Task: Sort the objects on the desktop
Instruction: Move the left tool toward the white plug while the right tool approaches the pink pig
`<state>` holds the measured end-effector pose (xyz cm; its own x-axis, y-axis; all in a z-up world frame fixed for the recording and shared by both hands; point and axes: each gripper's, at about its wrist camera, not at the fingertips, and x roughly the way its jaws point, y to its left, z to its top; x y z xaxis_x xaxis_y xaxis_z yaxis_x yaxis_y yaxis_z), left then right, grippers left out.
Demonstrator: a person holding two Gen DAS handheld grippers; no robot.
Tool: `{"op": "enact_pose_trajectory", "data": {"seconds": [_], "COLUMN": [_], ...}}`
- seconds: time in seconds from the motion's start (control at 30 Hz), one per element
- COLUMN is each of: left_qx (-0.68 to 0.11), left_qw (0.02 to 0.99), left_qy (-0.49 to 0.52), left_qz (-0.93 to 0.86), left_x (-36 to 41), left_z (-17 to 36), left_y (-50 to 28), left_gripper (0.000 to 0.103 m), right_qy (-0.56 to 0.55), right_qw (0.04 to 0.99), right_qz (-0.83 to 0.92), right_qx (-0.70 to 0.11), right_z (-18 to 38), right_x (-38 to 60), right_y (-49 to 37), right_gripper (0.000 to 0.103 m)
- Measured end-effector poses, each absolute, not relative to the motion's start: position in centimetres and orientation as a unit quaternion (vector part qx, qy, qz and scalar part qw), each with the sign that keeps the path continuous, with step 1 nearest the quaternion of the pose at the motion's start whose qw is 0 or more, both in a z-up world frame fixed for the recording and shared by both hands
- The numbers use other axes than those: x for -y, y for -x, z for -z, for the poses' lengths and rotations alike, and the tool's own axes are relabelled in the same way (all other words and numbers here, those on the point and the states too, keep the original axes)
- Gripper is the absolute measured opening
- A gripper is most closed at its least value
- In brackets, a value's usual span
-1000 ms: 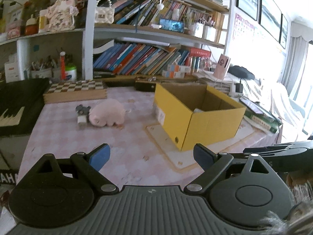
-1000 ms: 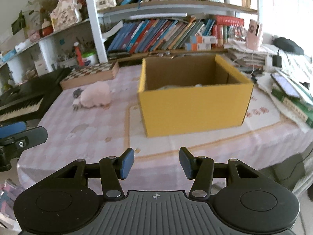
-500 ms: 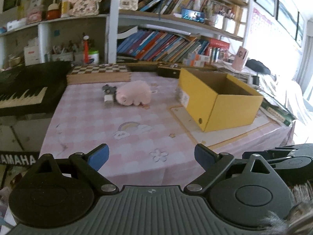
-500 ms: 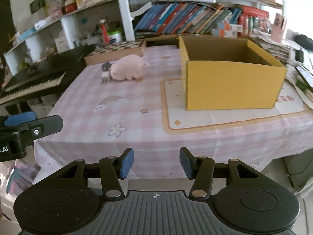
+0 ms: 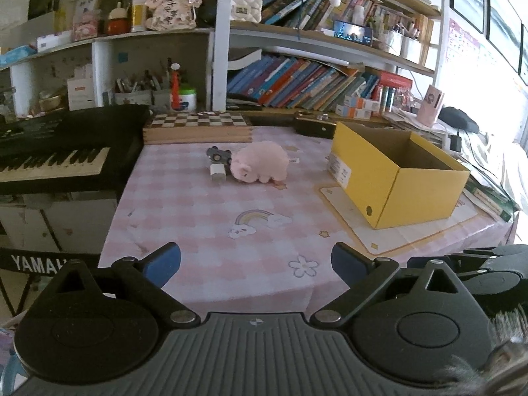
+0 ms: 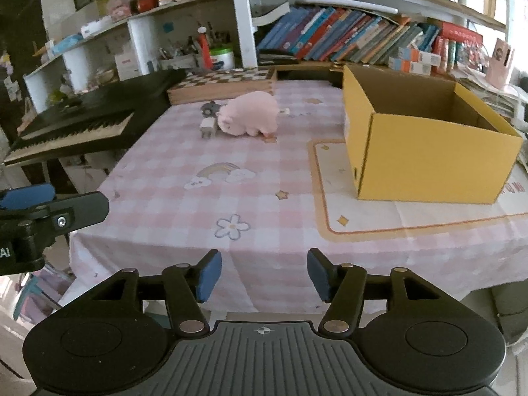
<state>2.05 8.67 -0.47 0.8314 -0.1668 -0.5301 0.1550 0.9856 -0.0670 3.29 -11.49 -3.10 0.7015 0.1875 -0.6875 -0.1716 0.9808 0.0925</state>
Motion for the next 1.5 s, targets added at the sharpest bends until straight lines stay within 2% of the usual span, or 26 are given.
{"op": "enact_pose_trajectory", "data": {"seconds": [0.67, 1.17, 1.5], "left_qx": [-0.281, -0.294, -0.318], "left_qw": [0.958, 0.955, 0.947], "left_qy": [0.026, 0.021, 0.023], "left_qz": [0.048, 0.043, 0.044], "left_x": [-10.4, -9.6, -9.6], "left_z": [1.0, 2.1, 3.3], "left_y": [-6.5, -17.8, -24.6], "left_gripper": [0.099, 0.099, 0.095], "right_qy": [0.008, 0.014, 0.020], "right_qw": [0.919, 0.909, 0.906], "right_qz": [-0.132, -0.136, -0.141], "right_qx": [-0.370, -0.393, -0.399], "right_z": [3.4, 4.5, 4.9], "right_x": [9.3, 9.6, 9.3], "right_y": [-8.5, -17.9, -23.7], "right_gripper": [0.058, 0.059, 0.065]}}
